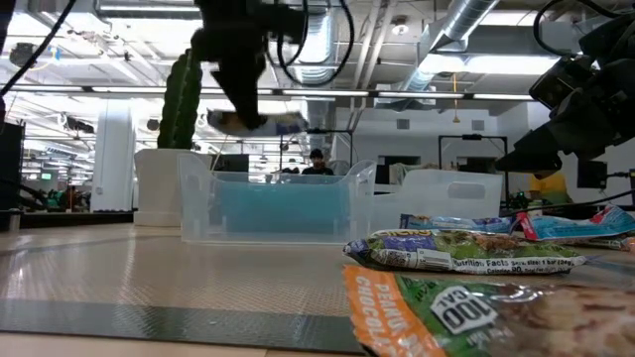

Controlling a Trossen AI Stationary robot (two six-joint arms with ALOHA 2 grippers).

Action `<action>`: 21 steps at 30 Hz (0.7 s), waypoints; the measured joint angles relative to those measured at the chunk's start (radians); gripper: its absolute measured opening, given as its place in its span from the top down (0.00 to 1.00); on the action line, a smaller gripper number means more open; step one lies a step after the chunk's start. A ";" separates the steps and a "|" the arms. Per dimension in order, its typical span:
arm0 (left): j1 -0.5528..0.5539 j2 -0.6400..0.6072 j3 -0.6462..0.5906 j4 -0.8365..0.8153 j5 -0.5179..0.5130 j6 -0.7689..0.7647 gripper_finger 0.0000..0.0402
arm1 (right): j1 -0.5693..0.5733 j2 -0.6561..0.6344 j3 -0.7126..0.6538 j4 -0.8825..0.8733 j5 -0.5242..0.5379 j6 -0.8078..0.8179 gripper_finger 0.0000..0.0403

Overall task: Pick and place Granola Bars by type
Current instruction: Put the blue granola bar into the left transparent bin

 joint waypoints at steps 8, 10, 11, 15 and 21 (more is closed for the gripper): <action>0.039 0.001 -0.148 0.220 0.076 0.160 0.92 | 0.000 0.000 0.000 0.000 0.000 0.000 0.38; 0.039 0.001 -0.177 0.272 0.085 0.186 0.92 | 0.000 0.000 0.000 0.000 0.000 0.000 0.38; 0.039 0.001 -0.189 0.291 0.085 0.195 0.92 | 0.000 0.000 0.000 0.000 0.000 0.000 0.38; 0.039 0.001 -0.212 0.326 0.074 0.204 0.88 | 0.000 0.000 0.000 0.000 0.000 0.000 0.38; 0.038 0.001 -0.213 0.343 0.065 0.204 0.75 | 0.000 0.000 0.000 0.000 0.000 0.000 0.38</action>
